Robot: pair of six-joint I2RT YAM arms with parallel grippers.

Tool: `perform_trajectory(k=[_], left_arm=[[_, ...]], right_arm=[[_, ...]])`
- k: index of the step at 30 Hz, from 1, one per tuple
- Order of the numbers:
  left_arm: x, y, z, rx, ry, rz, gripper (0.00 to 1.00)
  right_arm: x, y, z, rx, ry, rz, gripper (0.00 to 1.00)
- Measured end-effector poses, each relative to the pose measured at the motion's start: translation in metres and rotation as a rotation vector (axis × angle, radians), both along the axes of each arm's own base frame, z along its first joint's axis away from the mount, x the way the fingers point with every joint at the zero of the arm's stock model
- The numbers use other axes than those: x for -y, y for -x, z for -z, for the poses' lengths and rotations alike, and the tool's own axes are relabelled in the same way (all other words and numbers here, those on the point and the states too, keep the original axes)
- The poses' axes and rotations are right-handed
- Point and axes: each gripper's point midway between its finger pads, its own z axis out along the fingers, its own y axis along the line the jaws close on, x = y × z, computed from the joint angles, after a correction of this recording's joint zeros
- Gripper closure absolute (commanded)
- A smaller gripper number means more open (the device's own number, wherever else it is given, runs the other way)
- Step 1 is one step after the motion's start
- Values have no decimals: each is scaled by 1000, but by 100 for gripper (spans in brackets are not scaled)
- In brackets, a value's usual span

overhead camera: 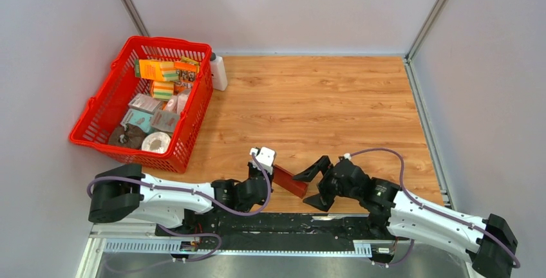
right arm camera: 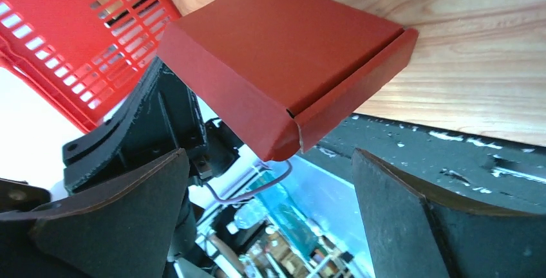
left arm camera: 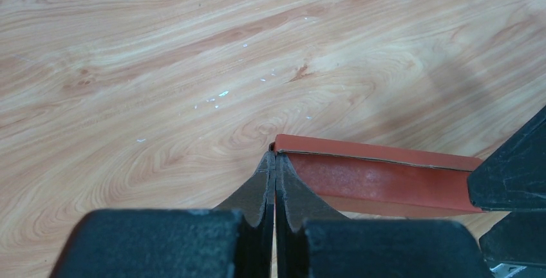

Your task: Fold the paper box

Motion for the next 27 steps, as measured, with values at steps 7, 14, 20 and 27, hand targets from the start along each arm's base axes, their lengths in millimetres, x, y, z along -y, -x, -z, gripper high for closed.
perform_trajectory(k=[7,14,20,27], left_arm=[[-2,3,0,1,9,-19,100],[-2,5,0,-3,23,-35,100],[-3,7,1,-1,26,-46,100],[-4,7,0,-5,33,-50,93]], right_arm=[[-2,-9,-3,-41,-75,143,13],[1,-24,6,-47,-61,243,20],[2,-30,9,-40,-53,271,39],[1,-35,8,-28,-56,293,50]])
